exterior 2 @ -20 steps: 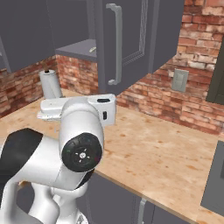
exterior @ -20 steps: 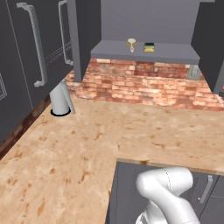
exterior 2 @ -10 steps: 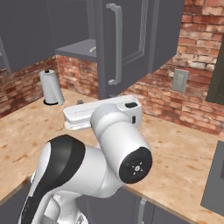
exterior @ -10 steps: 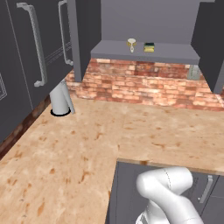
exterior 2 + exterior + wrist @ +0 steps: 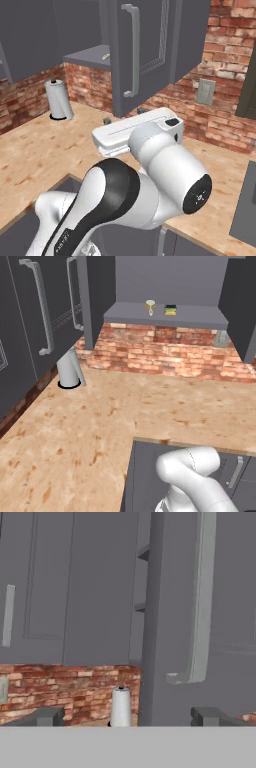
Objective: Pick up the dish brush and sponge from the sink, and place them back in the cabinet, and close the cabinet doors.
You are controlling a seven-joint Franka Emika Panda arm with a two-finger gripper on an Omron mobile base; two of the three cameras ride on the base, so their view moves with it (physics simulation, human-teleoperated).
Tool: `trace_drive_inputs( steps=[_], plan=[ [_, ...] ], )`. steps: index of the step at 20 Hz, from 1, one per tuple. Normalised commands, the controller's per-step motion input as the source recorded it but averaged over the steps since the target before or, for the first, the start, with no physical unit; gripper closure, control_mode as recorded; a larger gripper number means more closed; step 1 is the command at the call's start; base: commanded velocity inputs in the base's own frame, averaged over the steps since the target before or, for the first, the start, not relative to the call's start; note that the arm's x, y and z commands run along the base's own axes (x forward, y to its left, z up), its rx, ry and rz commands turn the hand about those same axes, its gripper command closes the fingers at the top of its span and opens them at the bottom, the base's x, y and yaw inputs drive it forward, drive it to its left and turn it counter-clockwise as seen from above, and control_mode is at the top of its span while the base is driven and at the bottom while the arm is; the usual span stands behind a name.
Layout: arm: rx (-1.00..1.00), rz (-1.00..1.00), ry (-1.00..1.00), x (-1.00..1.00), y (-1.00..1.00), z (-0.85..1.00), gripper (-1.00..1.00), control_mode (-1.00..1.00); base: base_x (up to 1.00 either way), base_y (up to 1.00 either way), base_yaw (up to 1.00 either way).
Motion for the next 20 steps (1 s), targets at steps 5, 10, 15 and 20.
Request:
trace_drive_inputs(
  steps=[5,10,15,20],
  plan=[
    [0.0,0.08,-0.04,0.2,-0.11,0.0,-1.0,-1.0,0.0,0.0,0.0],
    [0.0,0.08,-0.03,0.32,-0.01,-0.01,-1.0,-1.0,0.0,0.0,0.0],
    [0.0,0.09,-0.02,0.27,-0.01,-0.01,-1.0,-1.0,0.0,0.0,0.0],
    [0.0,0.07,-0.02,0.1,-0.13,0.0,-1.0,-1.0,0.0,0.0,0.0]
  ],
)
